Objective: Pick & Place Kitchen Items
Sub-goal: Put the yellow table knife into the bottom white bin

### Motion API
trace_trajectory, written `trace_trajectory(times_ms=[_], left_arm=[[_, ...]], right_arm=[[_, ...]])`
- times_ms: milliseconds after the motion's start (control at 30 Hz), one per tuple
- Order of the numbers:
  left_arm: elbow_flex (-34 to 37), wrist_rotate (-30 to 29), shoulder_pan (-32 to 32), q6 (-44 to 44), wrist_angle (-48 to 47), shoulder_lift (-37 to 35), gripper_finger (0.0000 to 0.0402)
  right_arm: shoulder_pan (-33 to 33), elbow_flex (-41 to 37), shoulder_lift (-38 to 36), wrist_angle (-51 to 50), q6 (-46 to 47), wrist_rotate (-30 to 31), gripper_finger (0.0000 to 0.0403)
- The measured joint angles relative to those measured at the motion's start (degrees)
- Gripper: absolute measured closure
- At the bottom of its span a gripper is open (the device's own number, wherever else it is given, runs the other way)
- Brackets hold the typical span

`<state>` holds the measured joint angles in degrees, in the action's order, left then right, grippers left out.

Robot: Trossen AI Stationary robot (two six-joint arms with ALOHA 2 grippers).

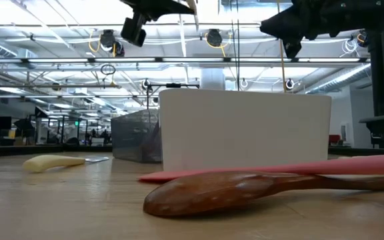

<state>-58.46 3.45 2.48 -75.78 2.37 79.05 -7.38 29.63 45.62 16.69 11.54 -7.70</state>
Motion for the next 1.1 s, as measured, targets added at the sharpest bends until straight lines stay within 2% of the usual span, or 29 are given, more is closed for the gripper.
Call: trace_trajectory(times_ms=[200, 333, 567, 867, 933, 1100], left_arm=[[-1.24, 0.12, 1.92, 2.29, -0.53, 0.05, 0.0367], [-5.19, 0.1, 2.72, 10.36, -5.0, 0.07, 0.0367], [-16.66, -0.81, 3.15, 24.99, -26.77, 1.8, 0.0367], [-31.4, -0.77, 4.02, 39.98, -54.34, 12.44, 0.0367], [-33.6, -0.98, 4.03, 42.29, -57.67, 14.65, 0.0367], [-37.23, -1.0, 4.32, 46.06, -62.28, 19.24, 0.0367]], right_arm=[[-0.02, -0.02, 0.31, 1.47, 2.85, 0.22, 0.0355], [-0.02, 0.0, 0.49, 2.19, 2.88, 0.34, 0.0355], [-0.02, -0.02, 0.92, 2.07, 4.28, 0.36, 0.0355], [-0.07, -0.02, 1.01, 2.34, 4.27, 0.73, 0.0355], [-0.17, -0.02, 0.81, 2.28, 3.88, 3.58, 0.0355], [-0.82, -0.02, -0.4, 2.4, 1.42, 16.61, 0.0355]])
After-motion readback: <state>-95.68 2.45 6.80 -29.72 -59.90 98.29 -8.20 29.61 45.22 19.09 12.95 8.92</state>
